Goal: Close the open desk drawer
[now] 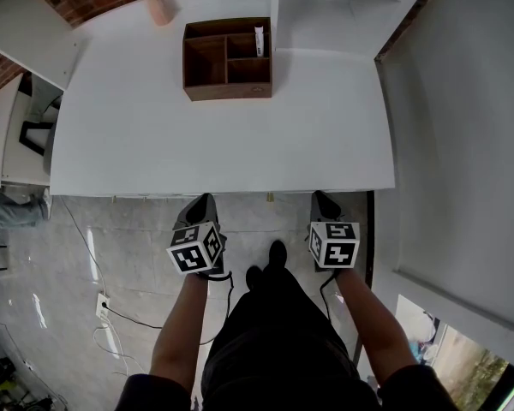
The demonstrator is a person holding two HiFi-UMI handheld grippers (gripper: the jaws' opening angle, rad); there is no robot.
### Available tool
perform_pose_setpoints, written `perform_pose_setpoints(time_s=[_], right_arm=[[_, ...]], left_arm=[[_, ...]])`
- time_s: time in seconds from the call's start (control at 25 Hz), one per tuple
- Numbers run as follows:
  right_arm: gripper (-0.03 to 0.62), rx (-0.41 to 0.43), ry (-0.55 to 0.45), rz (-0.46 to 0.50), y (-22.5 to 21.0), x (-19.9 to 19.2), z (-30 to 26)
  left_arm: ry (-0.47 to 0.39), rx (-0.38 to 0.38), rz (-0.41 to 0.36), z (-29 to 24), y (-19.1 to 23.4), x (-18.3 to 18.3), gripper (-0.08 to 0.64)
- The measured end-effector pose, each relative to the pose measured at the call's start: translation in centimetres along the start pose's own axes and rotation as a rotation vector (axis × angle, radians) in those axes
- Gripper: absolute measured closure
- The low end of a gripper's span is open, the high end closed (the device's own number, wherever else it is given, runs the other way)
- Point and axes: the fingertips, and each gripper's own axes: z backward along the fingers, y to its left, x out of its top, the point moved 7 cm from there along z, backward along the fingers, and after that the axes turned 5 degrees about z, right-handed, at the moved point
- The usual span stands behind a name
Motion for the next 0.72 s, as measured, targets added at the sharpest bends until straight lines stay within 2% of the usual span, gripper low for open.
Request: perform_pose_setpoints(time_s=[0.48,0.72], right_arm=[[0.588,-0.01,-0.008,-0.01,0.0,0.2,-0.1],[0.588,-0.003,-0.066,-0.024,0.4,0.6,1.3]], left_arm=[[-0.008,-0.009,-0.01,-0.2,0.1,0.1,0.549],[-0.026,-0.027,-0.004,0.5,-0.3,0.2,0.549]])
